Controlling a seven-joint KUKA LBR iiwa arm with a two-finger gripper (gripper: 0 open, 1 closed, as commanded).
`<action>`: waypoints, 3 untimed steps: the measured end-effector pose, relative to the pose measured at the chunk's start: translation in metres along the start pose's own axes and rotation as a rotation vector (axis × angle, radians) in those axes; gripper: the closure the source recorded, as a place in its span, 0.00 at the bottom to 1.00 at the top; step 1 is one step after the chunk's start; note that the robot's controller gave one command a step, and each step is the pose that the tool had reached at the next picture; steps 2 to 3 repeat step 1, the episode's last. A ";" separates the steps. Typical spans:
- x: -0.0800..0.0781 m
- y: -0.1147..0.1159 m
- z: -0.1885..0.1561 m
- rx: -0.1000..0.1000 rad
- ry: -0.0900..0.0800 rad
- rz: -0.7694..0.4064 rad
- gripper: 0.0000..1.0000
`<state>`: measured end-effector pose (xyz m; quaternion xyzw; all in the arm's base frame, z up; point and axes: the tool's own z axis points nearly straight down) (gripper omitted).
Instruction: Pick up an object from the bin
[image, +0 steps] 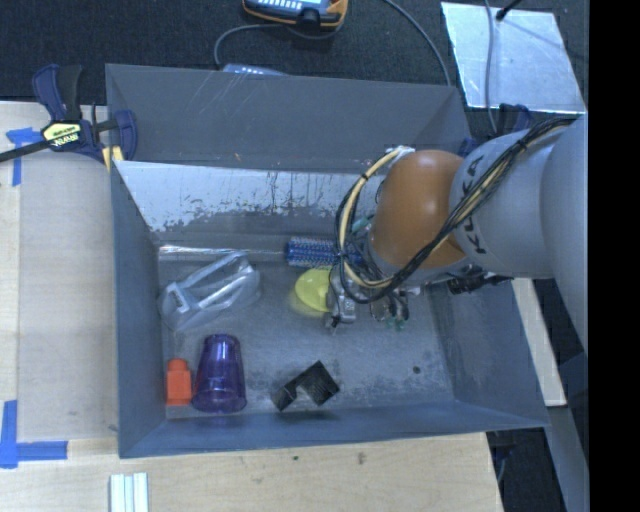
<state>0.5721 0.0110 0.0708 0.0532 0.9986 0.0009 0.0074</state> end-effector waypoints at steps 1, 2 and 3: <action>0.000 0.000 0.000 0.000 0.000 0.000 1.00; 0.000 0.000 0.000 0.000 0.000 0.000 1.00; 0.000 0.000 0.000 0.000 0.000 0.000 1.00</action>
Offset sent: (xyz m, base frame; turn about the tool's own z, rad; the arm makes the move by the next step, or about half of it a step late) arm -0.0089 0.0182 0.0026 -0.1083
